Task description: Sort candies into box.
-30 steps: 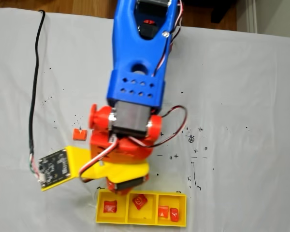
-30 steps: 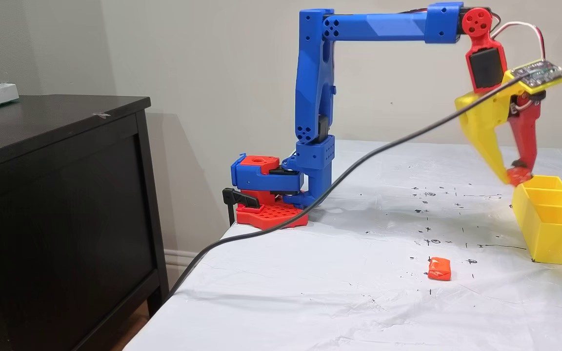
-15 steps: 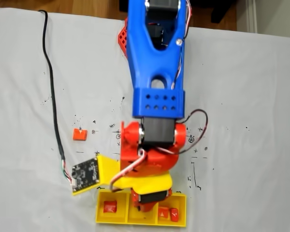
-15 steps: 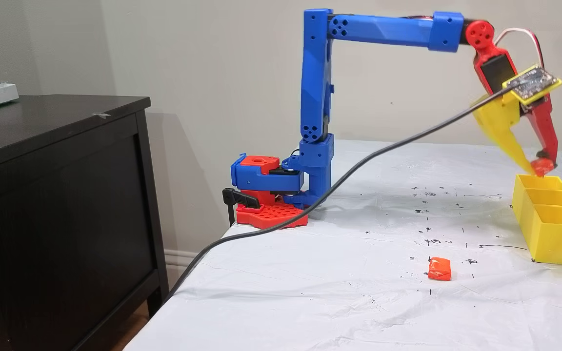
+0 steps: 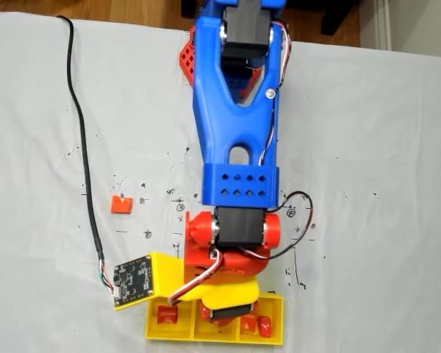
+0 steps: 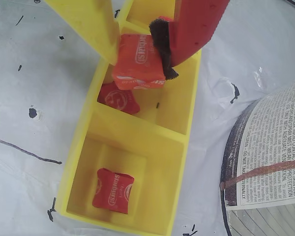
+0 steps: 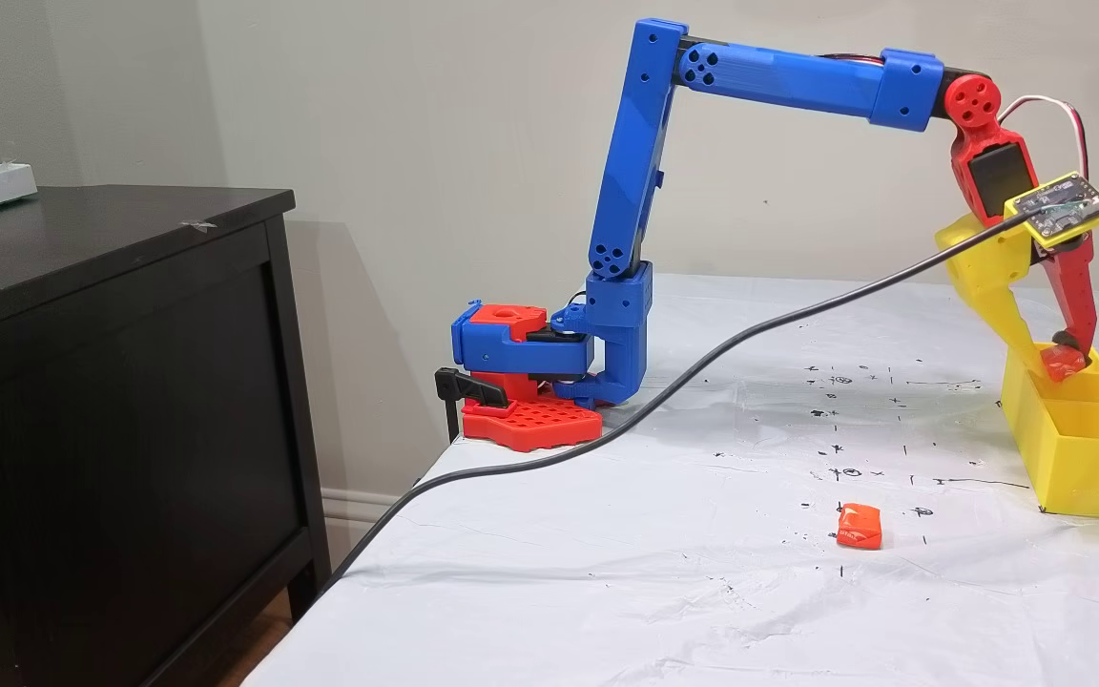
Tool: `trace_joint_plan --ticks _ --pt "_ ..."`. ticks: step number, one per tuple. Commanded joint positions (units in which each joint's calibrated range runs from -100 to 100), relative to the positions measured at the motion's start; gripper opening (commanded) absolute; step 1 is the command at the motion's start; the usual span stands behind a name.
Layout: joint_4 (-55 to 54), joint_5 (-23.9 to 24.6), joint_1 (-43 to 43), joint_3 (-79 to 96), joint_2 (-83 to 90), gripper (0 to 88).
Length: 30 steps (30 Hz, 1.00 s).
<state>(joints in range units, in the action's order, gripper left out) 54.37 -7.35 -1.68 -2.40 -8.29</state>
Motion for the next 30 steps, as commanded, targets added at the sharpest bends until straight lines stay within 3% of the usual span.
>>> trace_joint_plan --ticks 1,3,4,5,16,19,25,30 --pt "0.8 -0.4 -0.2 -4.3 2.3 2.9" --pt "1.1 -0.6 -0.2 -4.3 2.4 10.3" --pt "1.5 -0.8 -0.2 -4.3 2.4 19.6" --pt "1.8 -1.0 -0.2 -4.3 2.5 21.7" --pt "3.8 -1.8 0.0 -4.3 3.7 24.2" --pt "4.2 -2.0 0.3 -4.3 4.8 19.9" --pt "5.4 -3.1 1.2 -3.5 8.5 1.9" --pt "8.6 -3.9 3.1 -3.4 12.4 0.2"
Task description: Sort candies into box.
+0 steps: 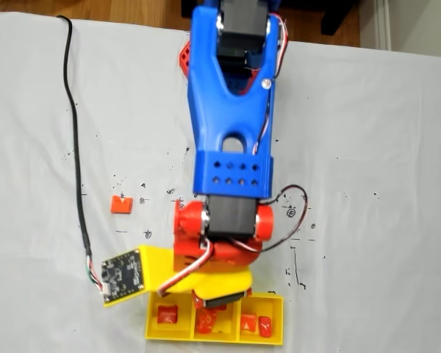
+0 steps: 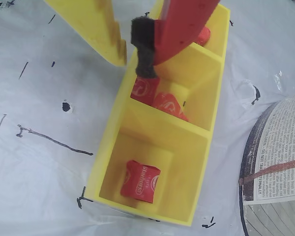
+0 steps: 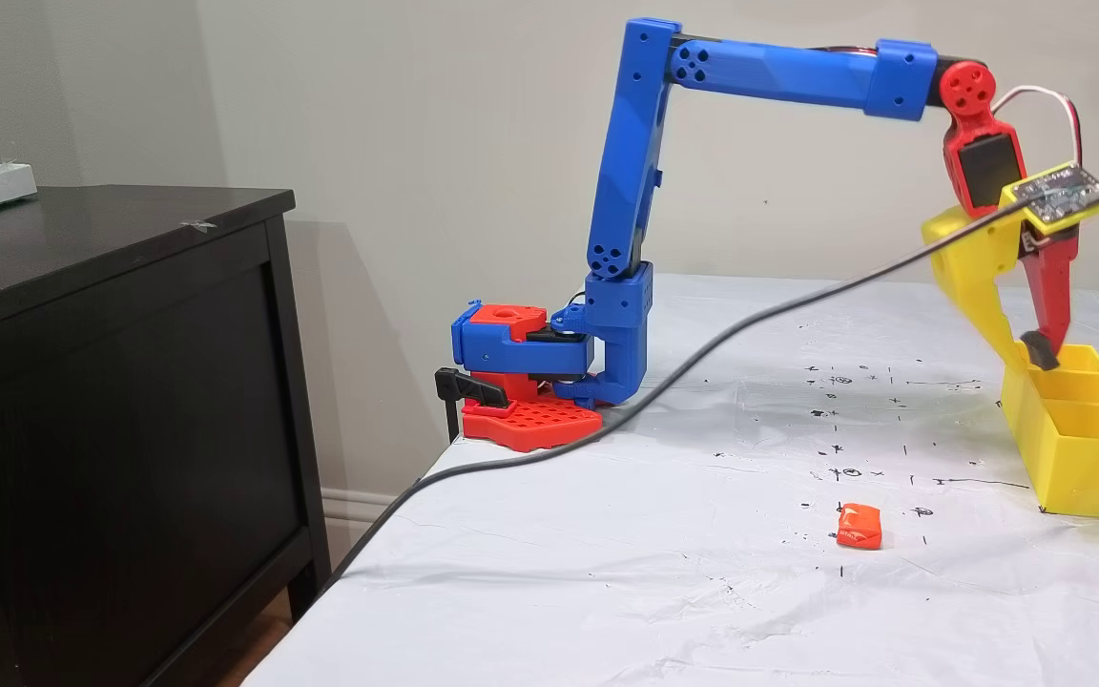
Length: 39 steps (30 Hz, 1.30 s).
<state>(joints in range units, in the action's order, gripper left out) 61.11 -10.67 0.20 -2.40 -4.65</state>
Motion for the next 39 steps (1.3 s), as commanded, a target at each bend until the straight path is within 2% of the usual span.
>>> trace_joint_plan --ticks 1,9,20,29,33,39 --pt "2.7 -0.7 1.7 -3.7 9.3 0.2" --pt "14.8 -5.3 5.6 -6.0 10.9 0.2" --pt "19.0 -12.8 17.2 2.9 12.7 0.2" --pt "7.3 -17.1 23.6 20.8 17.8 3.8" --pt "6.1 -17.7 24.7 21.0 15.1 4.9" --pt "6.6 -18.0 26.8 16.0 9.6 14.2"
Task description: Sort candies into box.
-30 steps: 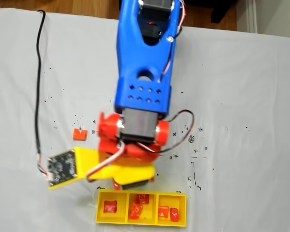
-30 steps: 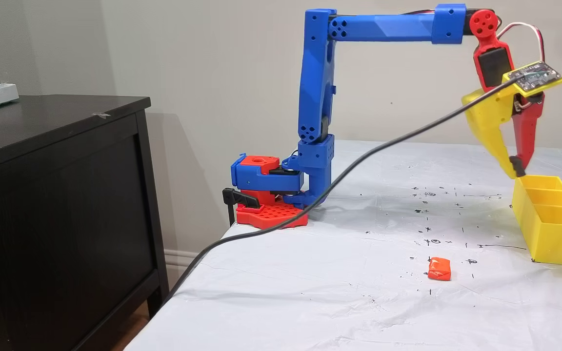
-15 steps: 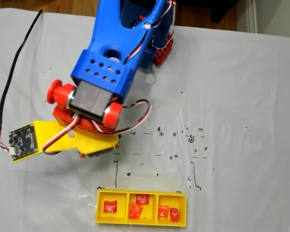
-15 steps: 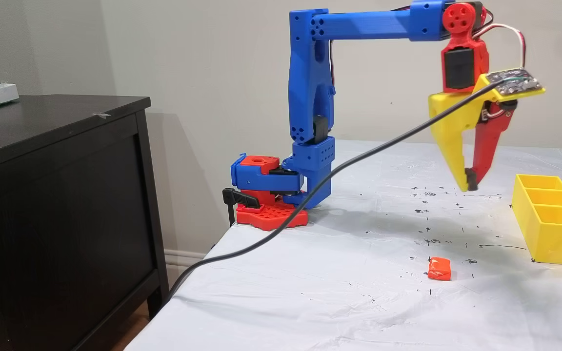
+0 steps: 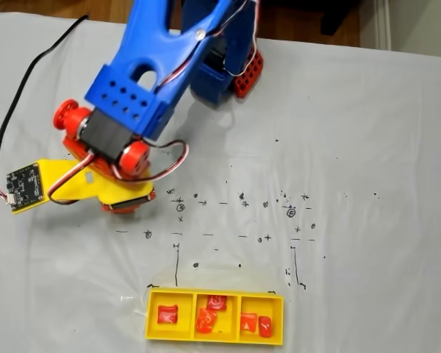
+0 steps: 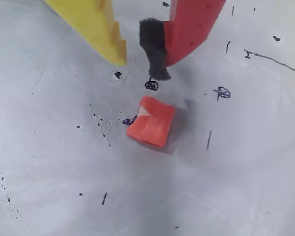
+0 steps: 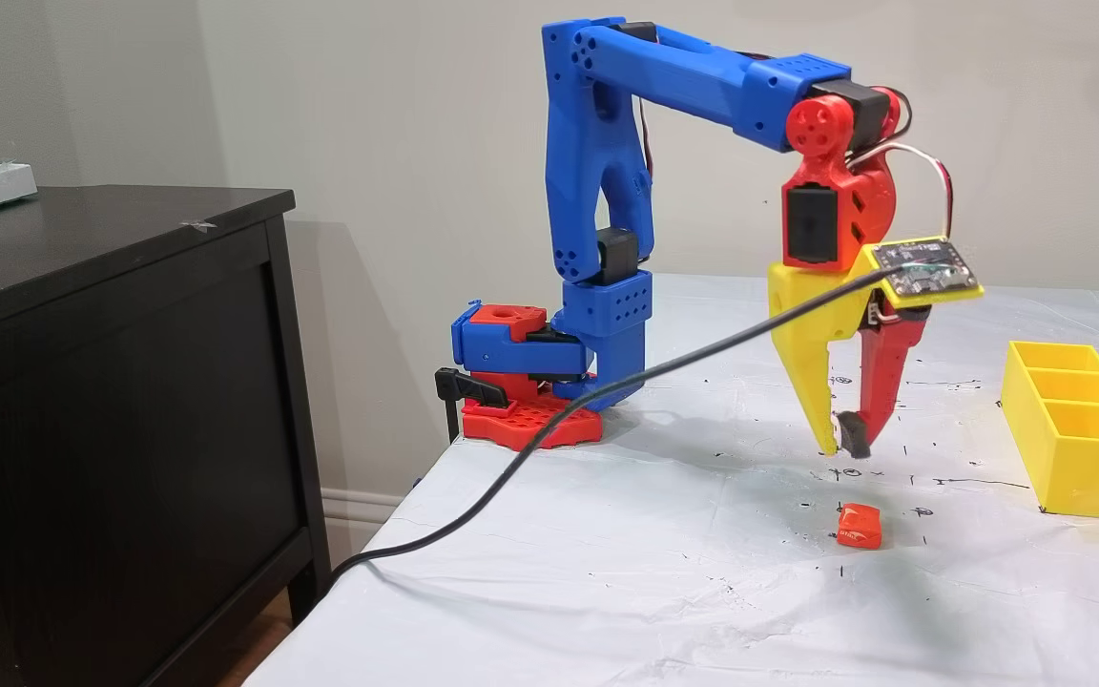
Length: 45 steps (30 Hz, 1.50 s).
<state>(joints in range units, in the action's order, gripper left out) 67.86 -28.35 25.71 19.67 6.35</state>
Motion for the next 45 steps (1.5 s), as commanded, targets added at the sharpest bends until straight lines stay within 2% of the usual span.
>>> trace_joint_plan --ticks 1,4,8,45 --pt "-0.2 -0.3 1.6 -6.7 -2.3 15.8" --pt "-0.4 -0.4 3.0 -8.9 -5.6 24.1" --pt "0.0 -0.6 3.6 -10.7 -7.4 27.2" --pt "-2.3 1.0 1.7 -13.3 -17.3 24.4"
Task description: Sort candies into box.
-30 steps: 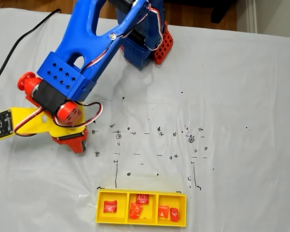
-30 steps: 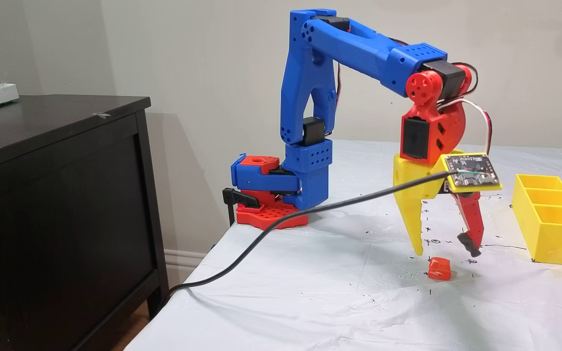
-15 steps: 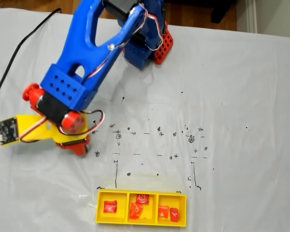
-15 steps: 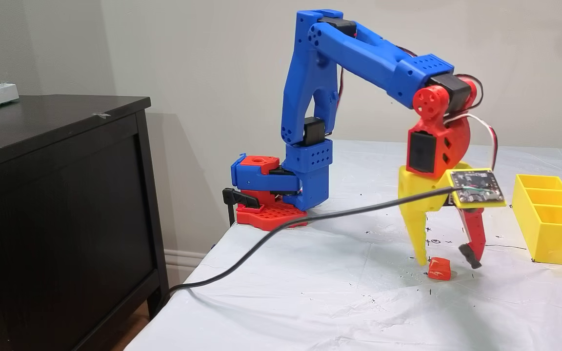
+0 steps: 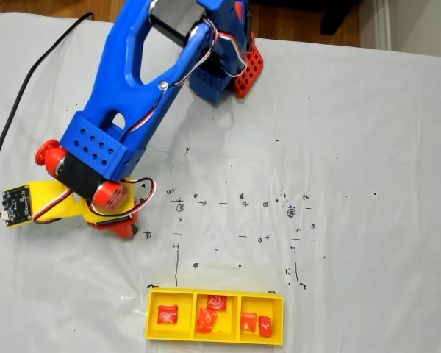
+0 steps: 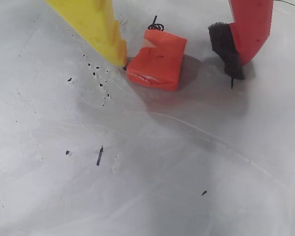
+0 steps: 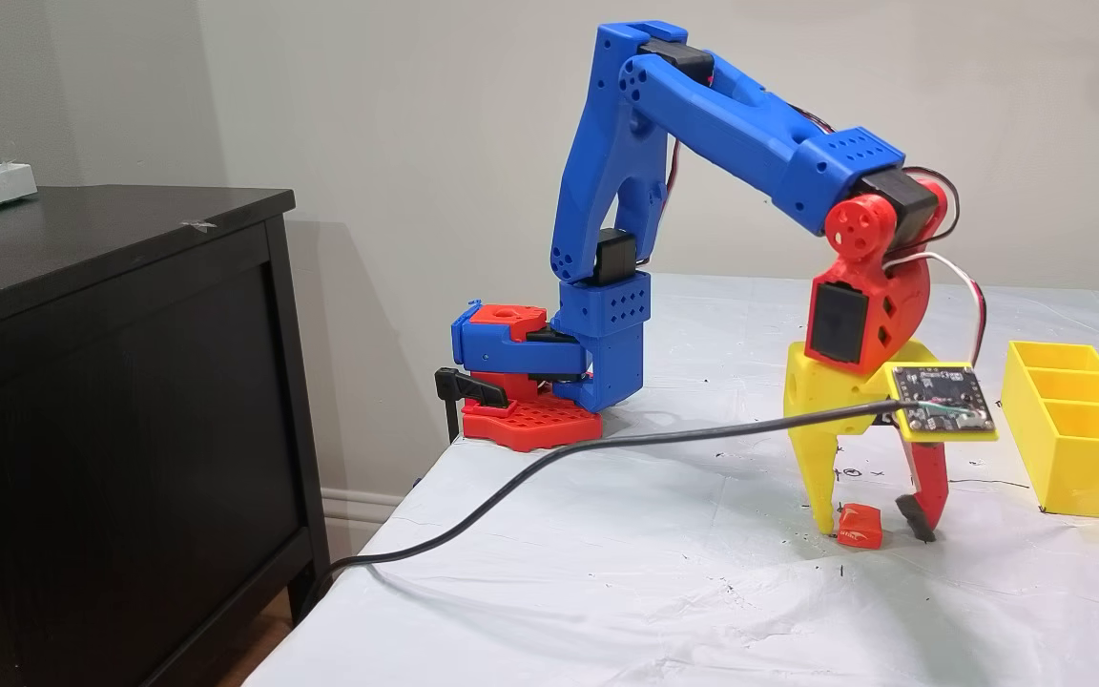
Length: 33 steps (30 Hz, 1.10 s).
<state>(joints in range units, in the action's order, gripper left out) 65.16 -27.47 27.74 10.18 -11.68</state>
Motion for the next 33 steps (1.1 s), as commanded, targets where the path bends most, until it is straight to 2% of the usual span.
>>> trace_joint_plan --ticks 1,5,9,12,23,33 --pt "0.5 0.1 -0.3 -3.9 0.6 22.5" --pt "0.6 0.0 -0.2 -3.9 0.6 18.4" --pt "0.7 0.1 0.0 -3.9 0.8 4.9" --pt "0.7 0.2 -0.1 -4.0 1.3 0.2" --pt "2.9 1.4 -1.4 -3.1 11.5 0.1" --pt "1.8 9.2 -10.0 -8.5 18.7 0.1"
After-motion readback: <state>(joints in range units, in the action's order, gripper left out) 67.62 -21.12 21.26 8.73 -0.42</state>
